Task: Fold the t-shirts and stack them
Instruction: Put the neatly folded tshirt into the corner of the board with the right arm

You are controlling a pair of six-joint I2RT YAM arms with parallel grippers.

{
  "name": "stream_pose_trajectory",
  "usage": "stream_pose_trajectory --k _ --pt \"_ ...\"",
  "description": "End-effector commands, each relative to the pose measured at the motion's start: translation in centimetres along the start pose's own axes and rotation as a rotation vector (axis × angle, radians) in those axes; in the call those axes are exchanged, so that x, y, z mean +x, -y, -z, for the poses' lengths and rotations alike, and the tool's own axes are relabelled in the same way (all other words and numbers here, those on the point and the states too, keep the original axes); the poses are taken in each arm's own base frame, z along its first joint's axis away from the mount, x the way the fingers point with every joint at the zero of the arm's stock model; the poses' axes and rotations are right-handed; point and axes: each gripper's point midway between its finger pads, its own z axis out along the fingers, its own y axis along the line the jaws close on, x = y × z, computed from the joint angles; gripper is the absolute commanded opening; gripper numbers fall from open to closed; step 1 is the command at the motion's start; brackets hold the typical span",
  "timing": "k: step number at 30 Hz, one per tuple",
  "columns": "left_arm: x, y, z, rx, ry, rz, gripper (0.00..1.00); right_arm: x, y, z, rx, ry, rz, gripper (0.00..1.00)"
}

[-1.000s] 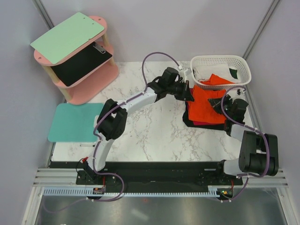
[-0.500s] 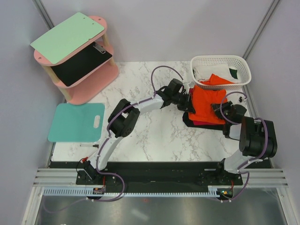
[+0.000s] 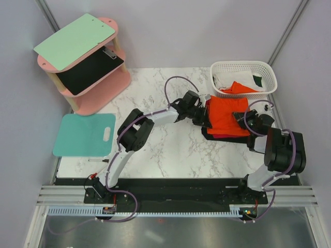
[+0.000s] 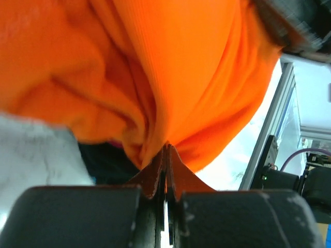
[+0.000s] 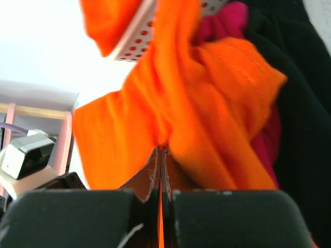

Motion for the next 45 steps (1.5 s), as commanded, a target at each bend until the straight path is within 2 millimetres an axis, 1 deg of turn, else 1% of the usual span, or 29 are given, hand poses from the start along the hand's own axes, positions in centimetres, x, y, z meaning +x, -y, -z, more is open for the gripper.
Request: stream_pose_trajectory --k 1,2,3,4,5,6,8,9,10,11,12,13,14,15,16,17,18,19,20,21,22,23,28,29,31,32,36,41,45 --pt "-1.0 1.4 3.1 -0.052 0.049 -0.045 0.02 -2.4 -5.5 -0.1 -0.067 -0.003 0.172 0.0" --pt "-1.2 1.5 3.6 -0.072 0.063 -0.061 0.02 -2.7 -5.8 -0.2 -0.034 0.004 0.207 0.0" --pt "-2.1 2.9 5.0 -0.073 0.094 -0.086 0.02 -0.8 -5.5 -0.2 0.021 -0.072 0.274 0.0" --pt "-1.9 2.2 5.6 -0.112 0.103 -0.086 0.02 -2.0 -7.9 -0.7 0.0 -0.056 0.33 0.0" --pt "-2.1 2.5 6.4 -0.128 0.115 -0.109 0.02 -2.2 -8.3 -1.0 0.03 -0.055 0.363 0.0" --pt "-2.7 3.5 7.9 -0.144 0.134 -0.126 0.02 -1.4 -10.0 -1.4 0.028 -0.103 0.43 0.0" --pt "-2.7 2.6 9.7 -0.211 0.155 -0.134 0.02 -0.7 -10.8 -2.4 0.038 -0.146 0.47 0.0" --pt "-2.5 2.3 10.6 -0.236 0.153 -0.128 0.02 -0.1 -12.9 -3.0 0.011 -0.185 0.506 0.0" --pt "-3.0 2.1 12.4 -0.267 0.181 -0.126 0.02 0.9 -12.3 -4.0 0.024 -0.234 0.508 0.0" --pt "-3.0 1.6 13.3 -0.287 0.186 -0.126 0.02 1.6 -12.6 -4.7 0.02 -0.265 0.515 0.0" --pt "-2.1 0.6 14.1 -0.321 0.173 -0.106 0.02 2.9 -13.1 -6.0 0.012 -0.332 0.522 0.0" --pt "-2.9 -0.2 15.8 -0.359 0.208 -0.092 0.02 3.6 -13.3 -6.6 0.008 -0.358 0.53 0.0" --pt "-3.0 -0.8 16.7 -0.378 0.217 -0.078 0.02 4.9 -12.9 -6.9 0.02 -0.415 0.531 0.0" --pt "-2.1 -2.0 17.3 -0.403 0.205 -0.053 0.02 6.3 -13.6 -8.0 0.003 -0.463 0.536 0.0" --pt "-2.7 -2.7 18.8 -0.42 0.235 -0.032 0.02 7.4 -13.7 -8.4 -0.002 -0.494 0.547 0.0" --pt "-2.5 -3.4 19.4 -0.432 0.237 -0.017 0.02 8.5 -13.4 -8.3 0.016 -0.544 0.556 0.0" --pt "-1.9 -4.3 19.8 -0.45 0.231 0.003 0.02 10.2 -13.8 -8.9 0.019 -0.572 0.582 0.0" --pt "-2.1 -4.9 20.8 -0.463 0.243 0.016 0.02 11.0 -13.6 -9.0 0.03 -0.593 0.614 0.0" --pt "-1.9 -5.5 21.2 -0.475 0.246 0.026 0.02 11.9 -12.9 -8.6 0.071 -0.638 0.629 0.0" --pt "-1.5 -5.9 21.4 -0.484 0.239 0.035 0.02 13.2 -13.2 -8.7 0.075 -0.656 0.653 0.0" --pt "-1.5 -6.5 22.0 -0.5 0.244 0.042 0.02 13.5 -12.8 -8.8 0.108 -0.654 0.677 0.0" --pt "-1.4 -6.7 22.2 -0.509 0.242 0.044 0.02 14.4 -12.5 -8.3 0.129 -0.681 0.699 0.0" --pt "-0.9 -7.6 22.6 -0.539 0.233 0.053 0.02 15.2 -10.1 -8.0 0.242 -0.711 0.75 0.0" --pt "-0.9 -7.7 22.6 -0.543 0.233 0.052 0.02 14.8 -9.3 -7.9 0.294 -0.705 0.768 0.0" --pt "-0.7 -7.9 22.5 -0.544 0.228 0.057 0.02 14.7 -8.2 -7.9 0.339 -0.711 0.78 0.0" --pt "-0.7 -7.9 22.5 -0.545 0.226 0.058 0.02 13.7 -7.1 -7.8 0.414 -0.685 0.812 0.0" --pt "-0.5 -8.2 22.3 -0.546 0.219 0.062 0.02 13.1 -4.4 -7.3 0.542 -0.687 0.851 0.0" --pt "-0.3 -8.4 22.2 -0.549 0.215 0.068 0.02 12.5 -2.9 -6.4 0.621 -0.684 0.883 0.0" --pt "-0.2 -8.7 22.2 -0.558 0.213 0.071 0.02 11.3 -2.2 -5.4 0.686 -0.662 0.917 0.0"
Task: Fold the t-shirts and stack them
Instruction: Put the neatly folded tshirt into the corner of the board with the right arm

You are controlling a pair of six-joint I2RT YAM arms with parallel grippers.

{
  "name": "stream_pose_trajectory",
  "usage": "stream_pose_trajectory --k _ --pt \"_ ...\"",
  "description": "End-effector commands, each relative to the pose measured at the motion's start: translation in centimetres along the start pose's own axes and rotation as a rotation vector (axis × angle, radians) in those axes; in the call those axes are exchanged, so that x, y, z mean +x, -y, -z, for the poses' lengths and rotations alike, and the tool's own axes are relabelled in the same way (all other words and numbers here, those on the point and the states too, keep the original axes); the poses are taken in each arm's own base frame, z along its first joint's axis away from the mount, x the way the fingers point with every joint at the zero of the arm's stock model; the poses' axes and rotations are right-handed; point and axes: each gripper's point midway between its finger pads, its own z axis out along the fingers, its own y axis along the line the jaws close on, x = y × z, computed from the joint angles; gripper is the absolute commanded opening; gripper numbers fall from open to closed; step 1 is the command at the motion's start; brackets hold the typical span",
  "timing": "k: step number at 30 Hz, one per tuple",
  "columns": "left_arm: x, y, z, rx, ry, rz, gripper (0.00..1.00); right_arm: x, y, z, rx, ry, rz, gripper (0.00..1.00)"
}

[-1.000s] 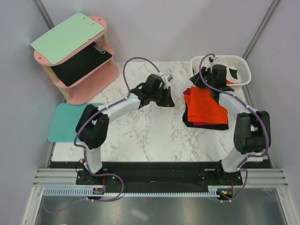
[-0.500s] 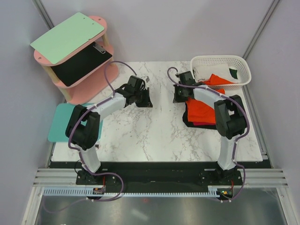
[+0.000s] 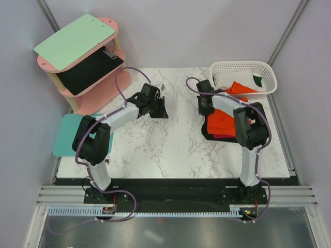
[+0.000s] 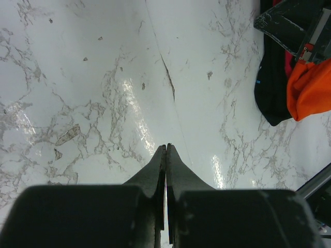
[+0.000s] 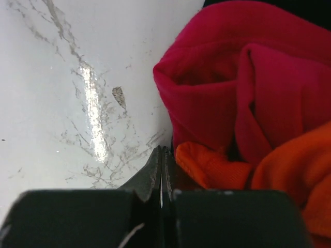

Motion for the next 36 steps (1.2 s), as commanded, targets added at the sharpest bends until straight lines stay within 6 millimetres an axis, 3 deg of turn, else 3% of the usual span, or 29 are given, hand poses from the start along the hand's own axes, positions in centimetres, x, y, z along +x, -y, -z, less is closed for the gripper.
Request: stream_pose_trajectory --k 1,9,19,26,30,31,33,34,35,36 --pt "-0.4 -0.3 0.2 -0.017 0.02 -0.038 0.02 1.6 3.9 0.7 0.178 -0.051 0.031 0.0" --pt "-0.5 -0.1 -0.1 -0.005 0.018 -0.031 0.02 2.8 7.7 2.5 0.319 -0.077 0.03 0.0" --pt "-0.7 0.1 -0.1 0.003 0.021 -0.027 0.02 5.5 15.4 4.7 0.551 -0.11 -0.045 0.0" --pt "-0.6 -0.3 -0.1 -0.013 0.022 -0.034 0.02 4.9 16.7 5.8 0.624 -0.075 -0.072 0.0" --pt "-0.5 -0.9 0.0 -0.047 0.024 -0.039 0.05 3.6 15.6 6.3 0.563 -0.039 -0.077 0.0" --pt "-0.5 -1.1 0.0 -0.057 0.024 -0.038 0.08 2.7 14.7 6.8 0.536 0.002 -0.075 0.02" --pt "-0.6 -1.6 0.2 -0.084 0.033 -0.042 0.26 1.7 13.5 7.5 0.495 0.042 -0.053 0.06" --pt "-0.6 -1.9 0.2 -0.096 0.037 -0.042 0.38 0.8 12.2 8.2 0.452 0.088 -0.047 0.1" --pt "-0.8 -2.3 0.5 -0.124 0.051 -0.04 0.63 0.3 11.5 8.5 0.422 0.109 -0.036 0.12" --pt "-0.8 -2.6 0.6 -0.137 0.057 -0.037 0.72 -0.6 10.7 8.7 0.387 0.146 -0.041 0.13"
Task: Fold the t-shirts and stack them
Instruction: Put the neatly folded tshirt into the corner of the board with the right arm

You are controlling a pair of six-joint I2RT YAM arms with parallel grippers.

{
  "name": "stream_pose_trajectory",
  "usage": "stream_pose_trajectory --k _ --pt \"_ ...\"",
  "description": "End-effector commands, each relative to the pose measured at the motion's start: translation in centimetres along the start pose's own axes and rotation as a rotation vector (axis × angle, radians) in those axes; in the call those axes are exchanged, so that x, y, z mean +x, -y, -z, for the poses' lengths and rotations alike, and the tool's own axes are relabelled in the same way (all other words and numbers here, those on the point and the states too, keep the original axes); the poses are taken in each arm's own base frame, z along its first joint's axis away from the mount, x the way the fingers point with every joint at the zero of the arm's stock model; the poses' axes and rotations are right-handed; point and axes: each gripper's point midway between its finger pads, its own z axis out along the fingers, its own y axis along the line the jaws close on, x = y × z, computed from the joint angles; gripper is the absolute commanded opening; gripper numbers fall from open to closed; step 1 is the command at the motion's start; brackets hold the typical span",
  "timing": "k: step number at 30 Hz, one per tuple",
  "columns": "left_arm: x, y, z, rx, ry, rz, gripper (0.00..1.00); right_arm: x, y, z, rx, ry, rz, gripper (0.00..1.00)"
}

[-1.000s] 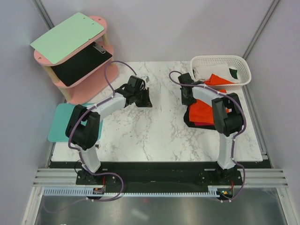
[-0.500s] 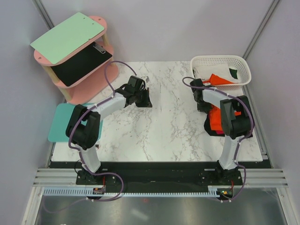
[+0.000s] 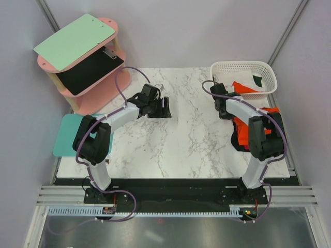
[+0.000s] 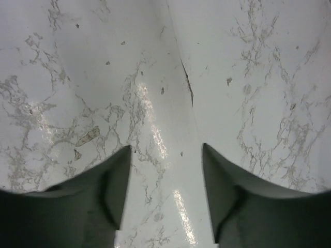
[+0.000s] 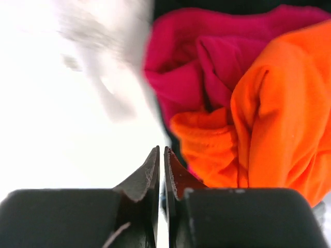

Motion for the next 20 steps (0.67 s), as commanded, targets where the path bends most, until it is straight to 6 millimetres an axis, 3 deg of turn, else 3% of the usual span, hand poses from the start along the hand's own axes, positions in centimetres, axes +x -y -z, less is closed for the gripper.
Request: stream_pose_trajectory --k 1,2,4,6,9,12,15,20 --pt "-0.6 -1.6 0.9 -0.086 0.046 -0.021 0.79 -4.8 -2.0 5.5 -0.173 0.21 -0.05 0.17" --pt "-0.8 -2.0 0.9 -0.104 0.055 -0.023 0.9 -5.1 -3.0 6.2 -0.234 0.22 -0.05 0.19" --pt "-1.2 -2.2 1.3 -0.118 0.073 -0.026 0.98 -5.9 -4.2 7.1 -0.298 0.26 -0.065 0.29" --pt "-1.4 -2.5 1.5 -0.132 0.082 -0.029 1.0 -6.5 -6.0 7.9 -0.385 0.289 -0.065 0.42" --pt "-1.7 -2.9 1.6 -0.145 0.091 -0.033 1.0 -7.0 -8.3 8.7 -0.458 0.317 -0.05 0.71" --pt "-1.7 -3.3 1.5 -0.161 0.092 -0.039 1.0 -7.1 -10.8 9.0 -0.499 0.328 -0.017 0.87" --pt "-1.8 -3.7 1.5 -0.182 0.095 -0.042 1.0 -7.3 -12.8 9.4 -0.521 0.34 0.019 0.97" --pt "-1.7 -3.8 1.5 -0.169 0.1 -0.065 1.0 -7.7 -15.3 9.9 -0.561 0.358 0.027 0.98"
